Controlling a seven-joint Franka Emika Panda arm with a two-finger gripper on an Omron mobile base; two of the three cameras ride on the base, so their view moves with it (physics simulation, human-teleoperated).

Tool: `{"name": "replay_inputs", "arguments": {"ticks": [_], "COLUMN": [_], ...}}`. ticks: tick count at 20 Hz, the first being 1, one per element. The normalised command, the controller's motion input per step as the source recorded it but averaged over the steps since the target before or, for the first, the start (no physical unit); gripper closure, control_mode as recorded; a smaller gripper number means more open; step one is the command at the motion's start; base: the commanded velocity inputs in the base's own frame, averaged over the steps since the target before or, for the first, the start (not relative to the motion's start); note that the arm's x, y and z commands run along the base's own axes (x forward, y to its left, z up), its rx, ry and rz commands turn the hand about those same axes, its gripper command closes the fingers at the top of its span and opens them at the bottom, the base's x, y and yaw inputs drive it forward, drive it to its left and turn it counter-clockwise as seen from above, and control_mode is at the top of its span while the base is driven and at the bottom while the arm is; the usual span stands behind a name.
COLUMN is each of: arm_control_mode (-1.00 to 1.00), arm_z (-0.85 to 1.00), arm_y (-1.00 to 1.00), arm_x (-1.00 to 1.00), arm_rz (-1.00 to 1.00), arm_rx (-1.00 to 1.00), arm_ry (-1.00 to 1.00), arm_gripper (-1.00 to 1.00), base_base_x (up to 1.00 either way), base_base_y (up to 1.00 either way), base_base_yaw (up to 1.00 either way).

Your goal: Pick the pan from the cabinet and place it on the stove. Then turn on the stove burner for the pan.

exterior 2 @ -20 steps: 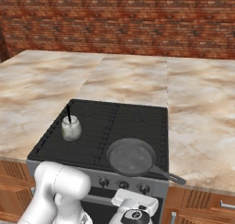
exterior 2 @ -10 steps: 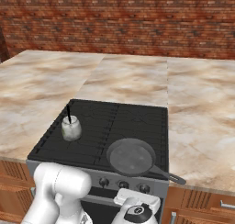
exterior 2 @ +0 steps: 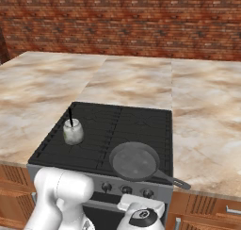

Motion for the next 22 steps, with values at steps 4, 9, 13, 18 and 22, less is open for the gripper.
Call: {"name": "replay_inputs", "arguments": {"ticks": [4, 9, 13, 18, 22], "arm_control_mode": [-1.00, -1.00, -1.00, -1.00, -1.00], "arm_z": [-0.11, -0.10, -0.05, -0.02, 0.02], "arm_y": [0.00, 0.00, 0.00, 0.00, 0.00], "arm_x": [0.09, 0.02, 0.00, -0.02, -0.02], "arm_rz": [0.08, 0.07, 0.06, 0.06, 0.07], "arm_rx": [0.01, 0.01, -0.02, -0.26, -0.39], "arm_ry": [0.00, 0.00, -0.02, -0.06, -0.05], "arm_gripper": [1.00, 1.00, 1.00, 1.00, 1.00], "base_base_x": [0.00, 0.00, 0.00, 0.00, 0.00], "base_base_y": [0.00, 0.00, 0.00, 0.00, 0.00], "base_base_yaw": [0.00, 0.00, 0.00, 0.00, 0.00]}}
